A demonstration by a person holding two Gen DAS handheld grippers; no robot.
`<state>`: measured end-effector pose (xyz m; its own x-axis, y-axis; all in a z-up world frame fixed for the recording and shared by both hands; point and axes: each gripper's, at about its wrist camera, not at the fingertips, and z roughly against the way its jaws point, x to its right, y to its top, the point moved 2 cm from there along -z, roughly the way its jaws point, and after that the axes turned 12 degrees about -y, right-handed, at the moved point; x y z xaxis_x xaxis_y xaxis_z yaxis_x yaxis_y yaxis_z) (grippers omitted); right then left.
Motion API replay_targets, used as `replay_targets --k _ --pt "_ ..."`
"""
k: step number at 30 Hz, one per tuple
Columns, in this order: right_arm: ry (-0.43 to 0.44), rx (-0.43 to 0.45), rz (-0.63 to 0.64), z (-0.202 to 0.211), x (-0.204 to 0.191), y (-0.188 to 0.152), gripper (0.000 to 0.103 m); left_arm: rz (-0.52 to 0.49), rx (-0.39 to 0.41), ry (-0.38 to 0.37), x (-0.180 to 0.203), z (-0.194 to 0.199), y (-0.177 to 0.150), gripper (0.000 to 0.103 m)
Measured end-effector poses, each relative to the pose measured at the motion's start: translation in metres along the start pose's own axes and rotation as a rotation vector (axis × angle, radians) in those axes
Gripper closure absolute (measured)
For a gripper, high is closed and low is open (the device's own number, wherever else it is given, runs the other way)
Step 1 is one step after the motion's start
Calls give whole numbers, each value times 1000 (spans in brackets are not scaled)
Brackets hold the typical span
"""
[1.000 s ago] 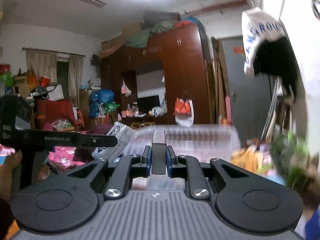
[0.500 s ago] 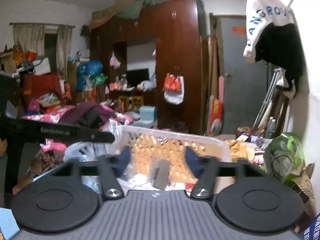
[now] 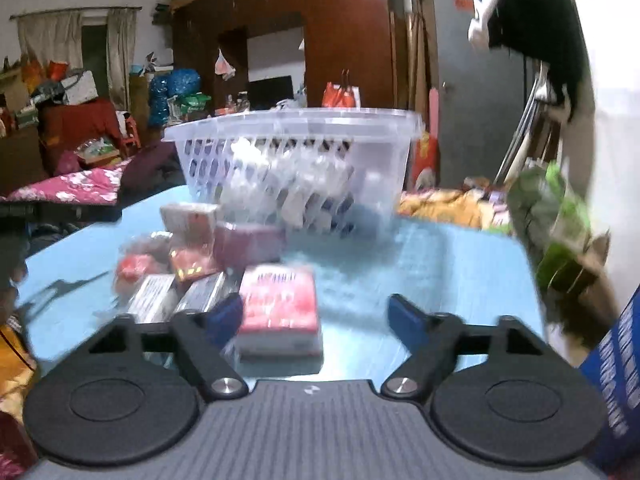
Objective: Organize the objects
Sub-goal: 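Grasp the red wrapped ball with left tool while right tool grasps pink tissue pack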
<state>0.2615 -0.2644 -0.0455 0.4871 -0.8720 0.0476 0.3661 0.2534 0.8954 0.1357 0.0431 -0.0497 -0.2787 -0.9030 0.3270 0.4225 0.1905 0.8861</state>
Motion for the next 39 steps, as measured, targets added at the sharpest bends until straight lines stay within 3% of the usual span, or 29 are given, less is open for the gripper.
replay_targets --k 3,8,11,17,22,25,27,29,31,39 --pt "46 -14 4 -3 -7 2 34 -12 -44 26 0 -3 -8 15" --pt "61 -66 92 -20 -26 2 34 -36 -46 35 5 0 -14 17" --pt "35 -108 104 -27 -25 -5 45 -66 -77 48 10 -4 -17 18" --pt "16 -83 95 -19 -23 -8 46 -116 -97 46 28 -11 -18 20" --pt "8 -46 51 -14 -17 -8 46 -183 -107 71 47 -15 -25 29" --pt "14 -44 48 -13 -16 -8 46 -171 -143 89 48 -25 -28 41" --pt "18 -43 52 -13 -17 -8 46 -158 -155 85 48 -31 -29 42" --pt "23 -35 44 -12 -15 -8 46 -161 -150 88 49 -33 -30 45" --pt "25 -24 32 -11 -14 -8 46 -164 -138 80 49 -32 -31 54" --pt "14 56 -15 1 -8 -9 46 -173 -28 67 50 -12 -37 54"
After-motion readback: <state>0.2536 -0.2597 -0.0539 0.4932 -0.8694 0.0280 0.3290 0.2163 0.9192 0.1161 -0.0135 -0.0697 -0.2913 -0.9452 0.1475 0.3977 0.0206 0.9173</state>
